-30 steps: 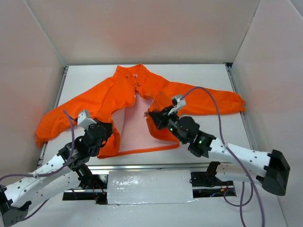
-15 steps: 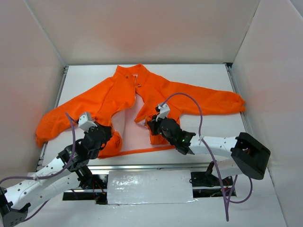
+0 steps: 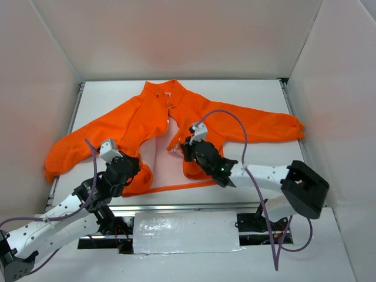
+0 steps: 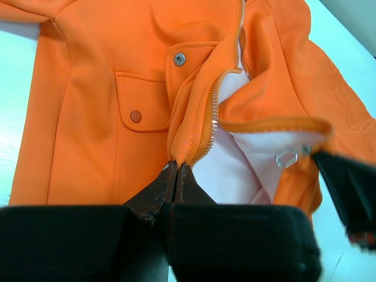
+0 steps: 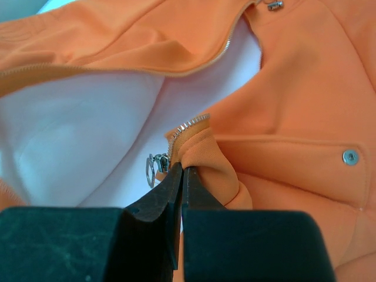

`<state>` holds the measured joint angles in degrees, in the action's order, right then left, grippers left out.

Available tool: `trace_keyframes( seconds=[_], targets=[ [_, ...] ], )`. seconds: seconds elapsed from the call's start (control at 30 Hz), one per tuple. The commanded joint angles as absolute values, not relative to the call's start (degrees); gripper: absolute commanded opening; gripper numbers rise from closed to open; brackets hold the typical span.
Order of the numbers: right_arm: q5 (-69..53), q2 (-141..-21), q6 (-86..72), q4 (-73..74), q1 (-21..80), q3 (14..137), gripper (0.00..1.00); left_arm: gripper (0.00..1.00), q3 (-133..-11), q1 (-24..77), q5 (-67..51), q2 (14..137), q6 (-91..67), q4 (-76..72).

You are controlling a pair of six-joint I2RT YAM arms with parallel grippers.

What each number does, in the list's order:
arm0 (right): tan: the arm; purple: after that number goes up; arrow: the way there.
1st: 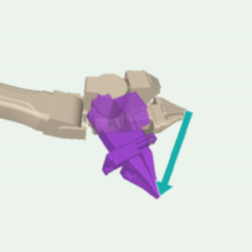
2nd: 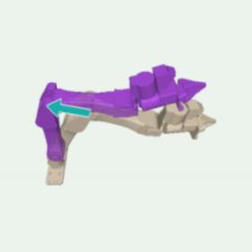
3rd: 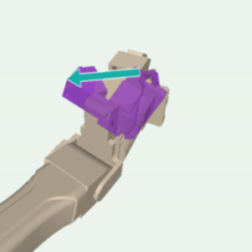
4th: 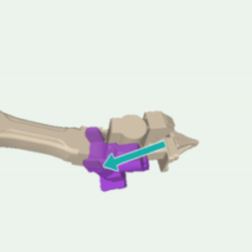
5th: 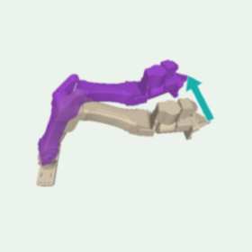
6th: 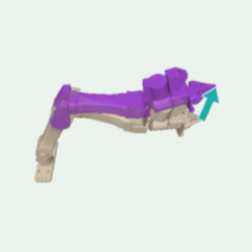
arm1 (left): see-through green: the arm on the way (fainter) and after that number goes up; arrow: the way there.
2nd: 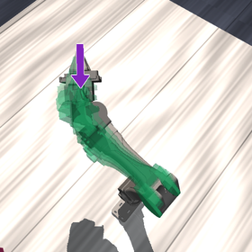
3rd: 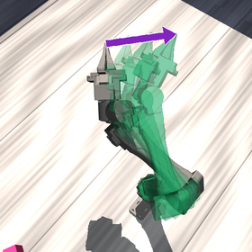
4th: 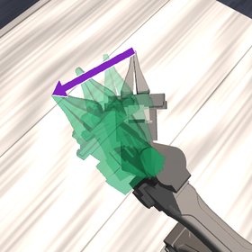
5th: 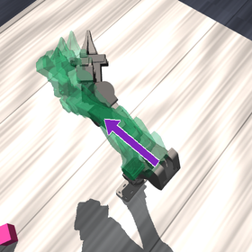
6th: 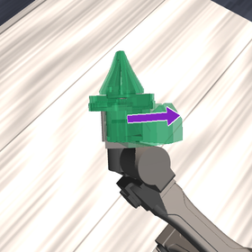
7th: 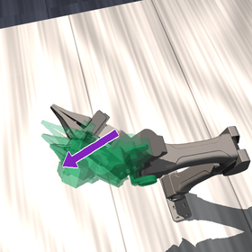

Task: Zip up the jacket

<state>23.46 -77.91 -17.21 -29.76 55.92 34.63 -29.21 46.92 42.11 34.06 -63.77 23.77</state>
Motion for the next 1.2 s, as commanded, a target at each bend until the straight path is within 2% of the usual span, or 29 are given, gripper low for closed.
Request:
trace_keyframes(
  seconds=[0.0, 0.17, 0.23, 0.33, 0.37, 0.4, 0.43, 0.47, 0.5, 0.57, 0.67, 0.9, 1.17],
  targets=[
    [25.7, -84.3, -18.6, -21.5, 53.9, 47.0, 0.0, 0.0, -32.2, 46.9, 42.7, 34.7, -62.6, 22.7],
    [21.4, -87.5, -12.4, -10.0, 50.8, 71.7, 0.0, 0.0, -38.0, 46.8, 44.8, 37.3, -66.0, 28.6],
    [19.3, -82.5, -9.9, -10.0, 50.7, 74.3, 0.0, 0.0, -40.0, 46.8, 45.8, 37.9, -66.1, 31.0],
    [8.6, -68.2, -15.2, -16.8, 52.0, 60.0, 0.0, 0.0, -38.2, 46.9, 44.7, 35.7, -64.1, 30.8],
    [6.7, -65.4, -18.0, -21.3, 53.2, 47.5, 0.0, 0.0, -37.2, 46.9, 44.3, 34.7, -63.5, 29.5],
    [6.9, -62.2, -20.5, -25.3, 56.3, 41.0, 0.0, 0.0, -34.5, 46.9, 43.9, 32.6, -62.9, 28.7],
    [7.0, -62.7, -24.7, -35.6, 57.4, 28.7, 0.0, 0.0, -32.9, 46.9, 43.4, 31.5, -62.1, 26.5],
    [8.2, -64.8, -27.1, -39.5, 57.8, 24.7, 0.0, 0.0, -31.4, 46.8, 43.0, 30.5, -61.6, 25.2],
    [8.3, -71.7, -29.2, -40.8, 57.7, 23.2, 0.0, 0.0, -29.0, 46.8, 42.7, 29.0, -61.5, 24.4],
    [11.1, -82.0, -29.4, -38.6, 56.8, 26.3, 0.0, 0.0, -28.5, 46.8, 42.1, 28.7, -62.0, 24.3],
    [10.4, -90.3, -29.1, -39.0, 53.3, 32.0, 0.0, 0.0, -29.8, 46.9, 43.0, 29.4, -63.2, 27.8],
    [11.9, -94.8, -25.2, -46.2, 50.4, 37.8, 0.0, 0.0, -31.3, 46.9, 44.4, 27.2, -61.1, 30.3],
    [11.6, -97.7, -23.9, -52.5, 49.2, 38.1, 0.0, 0.0, -31.3, 46.9, 45.1, 25.5, -61.3, 31.9]
  ],
)
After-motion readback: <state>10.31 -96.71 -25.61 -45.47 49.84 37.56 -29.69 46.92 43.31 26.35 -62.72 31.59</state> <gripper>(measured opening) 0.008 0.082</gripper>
